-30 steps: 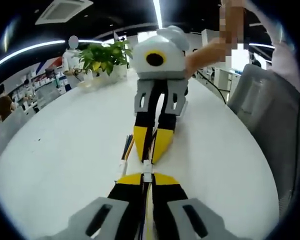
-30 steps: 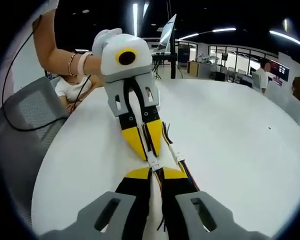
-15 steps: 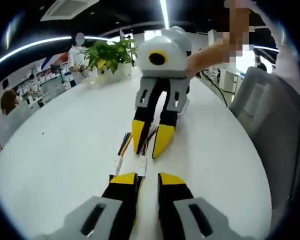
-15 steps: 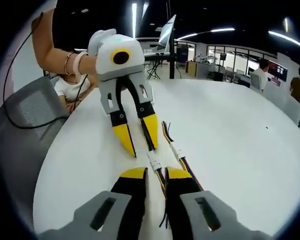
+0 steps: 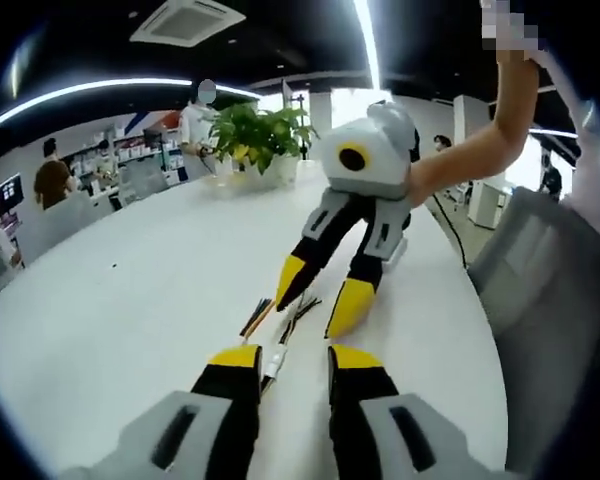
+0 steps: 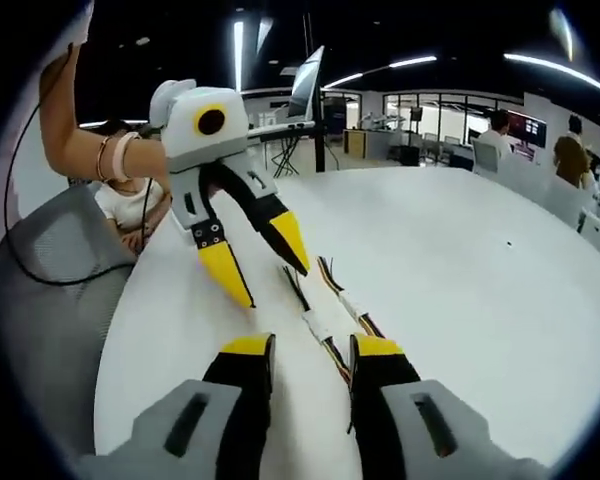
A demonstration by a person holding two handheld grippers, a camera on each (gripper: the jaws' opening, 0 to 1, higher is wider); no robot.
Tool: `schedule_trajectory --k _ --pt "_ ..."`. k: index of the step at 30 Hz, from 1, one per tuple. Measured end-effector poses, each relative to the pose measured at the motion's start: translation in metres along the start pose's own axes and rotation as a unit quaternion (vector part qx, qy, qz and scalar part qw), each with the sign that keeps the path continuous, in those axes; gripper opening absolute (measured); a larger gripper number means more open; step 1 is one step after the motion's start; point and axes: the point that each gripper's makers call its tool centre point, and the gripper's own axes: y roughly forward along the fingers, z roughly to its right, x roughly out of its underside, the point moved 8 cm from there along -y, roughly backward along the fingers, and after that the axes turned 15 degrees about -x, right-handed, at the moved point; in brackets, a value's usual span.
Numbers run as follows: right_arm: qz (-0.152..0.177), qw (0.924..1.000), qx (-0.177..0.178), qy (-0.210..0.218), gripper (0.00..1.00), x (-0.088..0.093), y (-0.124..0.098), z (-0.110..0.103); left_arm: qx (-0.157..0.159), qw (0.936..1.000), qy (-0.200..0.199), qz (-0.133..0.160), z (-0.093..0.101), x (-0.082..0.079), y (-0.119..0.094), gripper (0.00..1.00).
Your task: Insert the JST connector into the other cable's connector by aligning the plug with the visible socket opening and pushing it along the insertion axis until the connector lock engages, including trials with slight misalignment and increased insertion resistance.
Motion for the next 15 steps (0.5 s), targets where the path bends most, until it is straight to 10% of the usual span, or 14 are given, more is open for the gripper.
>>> schedule_trajectory --k 15 --pt "0.079 0.9893 0.076 0.096 0.53 -0.025 -0.028 -0.042 -0.077 0.9927 -0.089 0.029 0.007 -0.022 -0.032 0.46"
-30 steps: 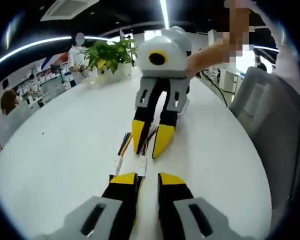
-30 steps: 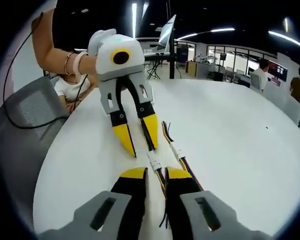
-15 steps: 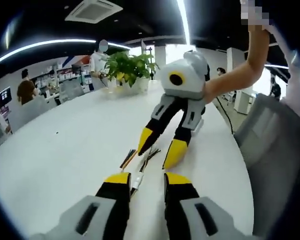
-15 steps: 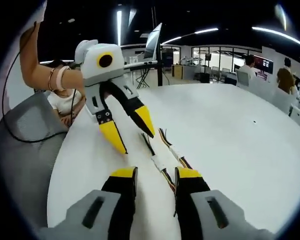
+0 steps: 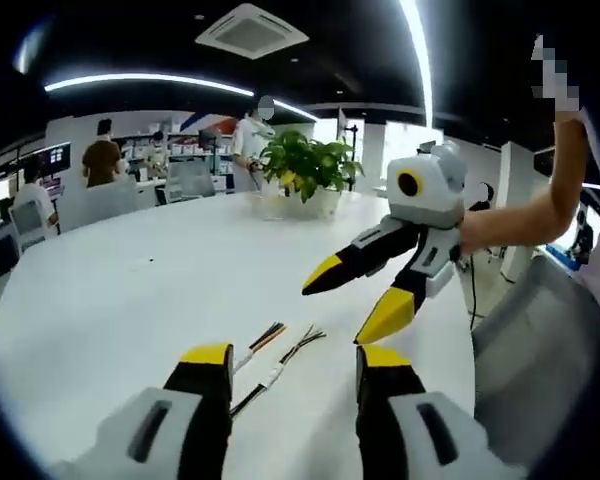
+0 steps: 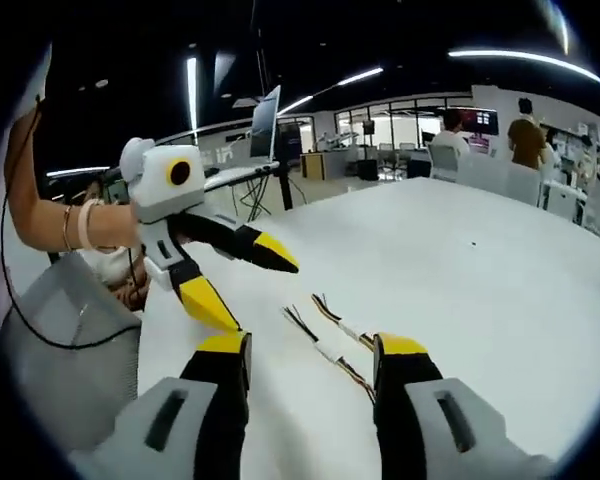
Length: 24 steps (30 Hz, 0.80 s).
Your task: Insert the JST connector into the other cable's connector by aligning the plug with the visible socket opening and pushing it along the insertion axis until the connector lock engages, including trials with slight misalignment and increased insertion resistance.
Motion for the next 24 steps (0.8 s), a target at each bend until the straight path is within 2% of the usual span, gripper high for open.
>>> schedule_trajectory --k 2,4,5,8,13,16,21,24 --pt "0.005 0.9999 0.010 0.011 0.62 0.000 -0.006 -0.004 -0.004 1.0000 -0.003 0.006 0.003 -0.003 -0.005 0.46" --pt "0.016 0.9996 0.020 0.008 0.63 -0.001 -0.014 -0.009 -0.008 0.9999 -0.005 0.009 0.005 -0.006 -0.010 0.49" --pt "0.018 0.9995 0.024 0.010 0.64 -0.001 -0.016 -0.010 -0.025 0.9996 -0.012 0.003 0.004 -0.007 -0.013 0.51" --pt "0.021 0.9989 0.035 0.021 0.69 -0.003 -0.025 -0.011 -0.038 0.9990 -0.021 -0.014 0.002 -0.007 -0.017 0.65" --pt "0.025 0.9978 0.050 0.035 0.77 -0.009 -0.036 -0.017 -0.052 0.9984 -0.022 -0.008 0.003 -0.012 -0.027 0.70" --pt "0.032 0.9973 0.051 0.041 0.80 -0.012 -0.040 -0.021 -0.044 0.9987 0.011 0.024 0.009 -0.019 -0.034 0.75" --pt "0.038 0.9965 0.056 0.049 0.89 -0.014 -0.046 -0.031 -0.038 0.9990 0.007 0.023 0.020 -0.020 -0.047 0.90" --pt "0.041 0.9963 0.054 0.052 0.95 -0.014 -0.050 -0.040 -0.031 0.9993 0.004 0.019 0.025 -0.019 -0.056 0.92"
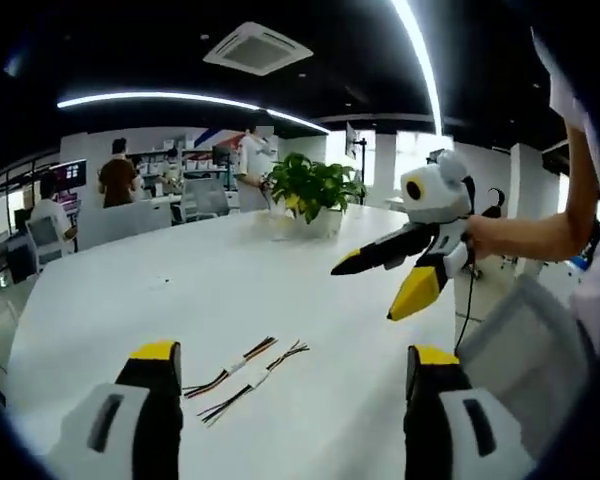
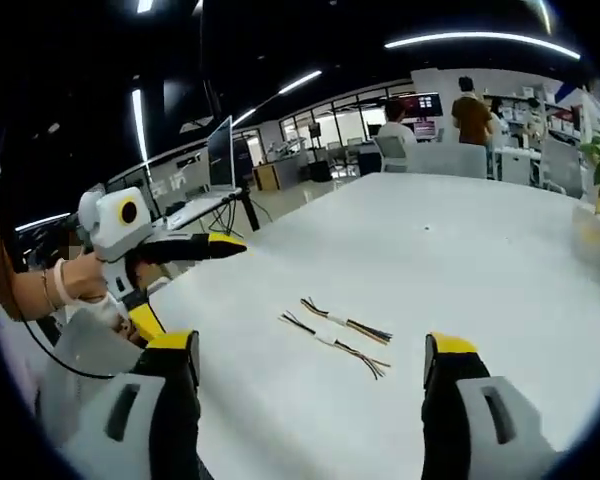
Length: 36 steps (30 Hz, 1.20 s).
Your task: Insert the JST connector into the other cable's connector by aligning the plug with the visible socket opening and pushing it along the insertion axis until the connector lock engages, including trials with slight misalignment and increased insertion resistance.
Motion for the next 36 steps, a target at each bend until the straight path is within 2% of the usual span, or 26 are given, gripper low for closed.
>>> schedule_trajectory --k 2,7,9,10,11,14,18,20,21,27,30,36 --pt "-0.003 1.0000 -0.002 0.004 0.99 0.002 -0.002 -0.006 0.003 1.0000 -0.005 -0.006 0.002 0.001 -0.005 0.94" --pt "-0.021 0.9994 -0.020 0.019 1.00 0.007 -0.006 -0.018 -0.005 0.9998 -0.017 -0.009 0.006 0.003 -0.020 0.97" --pt "-0.012 0.9996 -0.022 0.016 1.00 0.006 -0.008 -0.022 -0.016 0.9997 -0.018 0.004 0.006 0.002 -0.023 0.97" --pt "-0.007 0.9996 -0.025 0.011 1.00 0.005 -0.008 -0.024 -0.037 0.9990 -0.014 0.020 0.004 0.000 -0.025 0.98" --pt "0.001 0.9997 -0.024 0.007 1.00 0.005 -0.009 -0.025 -0.036 0.9990 -0.012 0.022 0.005 0.001 -0.026 0.99" --pt "0.019 0.9995 -0.026 0.005 1.00 0.001 -0.010 -0.028 -0.034 0.9990 -0.028 -0.003 0.007 0.006 -0.028 0.99" --pt "0.029 0.9993 -0.024 0.008 1.00 -0.001 -0.011 -0.029 -0.035 0.9987 -0.034 -0.015 0.012 0.009 -0.031 0.99" --pt "0.024 0.9995 -0.016 0.007 1.00 0.000 -0.012 -0.028 -0.050 0.9962 -0.065 -0.029 0.013 0.012 -0.033 0.99" --pt "0.021 0.9997 -0.013 0.008 1.00 0.001 -0.012 -0.028 -0.057 0.9949 -0.079 -0.026 0.013 0.013 -0.033 0.99" --pt "-0.033 0.9992 -0.002 0.024 1.00 0.021 -0.014 -0.030 -0.057 0.9933 -0.090 -0.043 0.016 0.022 -0.037 0.99" --pt "-0.041 0.9987 0.014 0.028 1.00 0.028 -0.016 -0.032 -0.057 0.9933 -0.088 -0.048 0.018 0.024 -0.042 0.99" --pt "-0.034 0.9977 0.018 0.056 1.00 0.045 -0.020 -0.041 -0.063 0.9909 -0.103 -0.058 0.022 0.035 -0.051 0.99"
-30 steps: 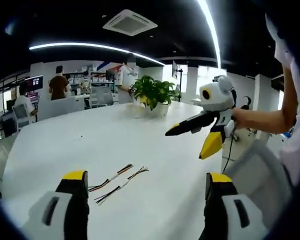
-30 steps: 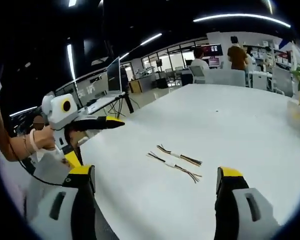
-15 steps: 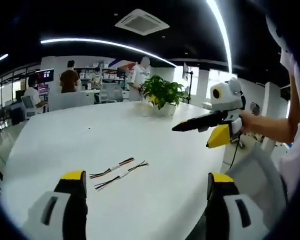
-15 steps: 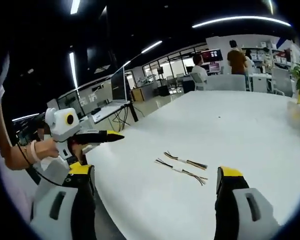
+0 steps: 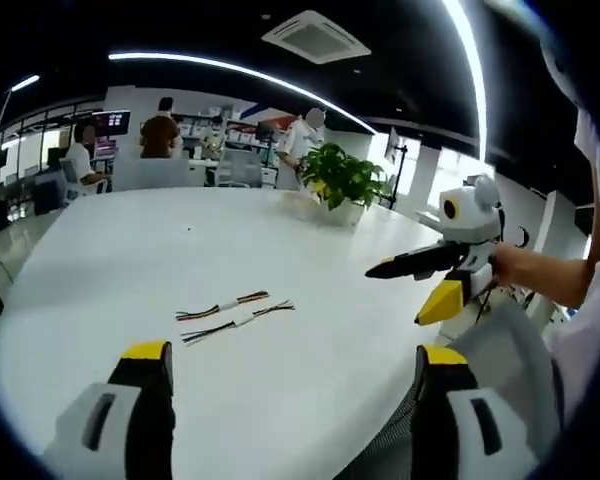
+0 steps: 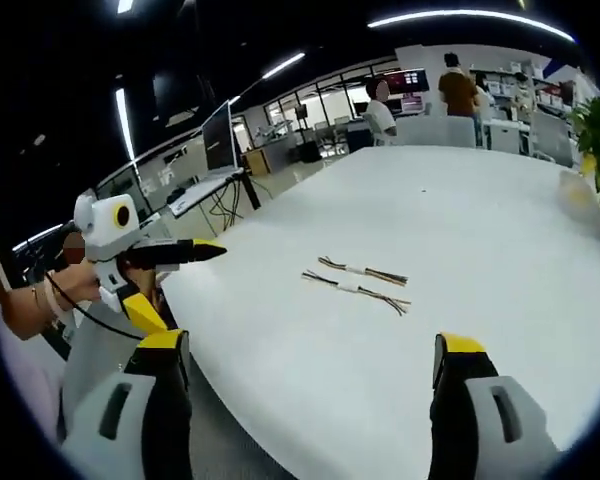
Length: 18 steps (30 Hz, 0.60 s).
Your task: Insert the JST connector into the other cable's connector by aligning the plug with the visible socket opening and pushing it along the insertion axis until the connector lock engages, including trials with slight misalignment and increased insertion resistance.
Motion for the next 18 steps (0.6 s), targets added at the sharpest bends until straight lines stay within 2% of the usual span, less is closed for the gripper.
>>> schedule_trajectory --k 5,9,10,13,16,18 --pt "0.002 0.9997 0.026 0.000 1.00 0.010 -0.007 -0.002 -0.001 0.9998 0.015 -0.014 0.003 0.013 -0.011 0.99" --pt "0.043 0.9965 0.071 -0.012 1.00 0.007 -0.015 -0.001 -0.005 0.9993 0.023 -0.028 0.004 0.025 -0.016 0.99" --pt "0.043 0.9964 0.072 -0.013 1.00 0.008 -0.016 -0.003 -0.004 0.9986 0.037 -0.039 0.005 0.026 -0.017 0.99" --pt "0.040 0.9955 0.085 -0.013 1.00 0.012 -0.016 -0.003 -0.009 0.9988 0.041 -0.026 0.006 0.021 -0.014 0.99" --pt "0.040 0.9950 0.091 -0.009 1.00 0.015 -0.018 -0.003 -0.015 0.9996 0.016 -0.019 0.007 0.021 -0.014 0.99" --pt "0.040 0.9948 0.094 0.000 1.00 0.018 -0.018 -0.002 -0.016 0.9995 0.017 -0.023 0.007 0.022 -0.013 0.99"
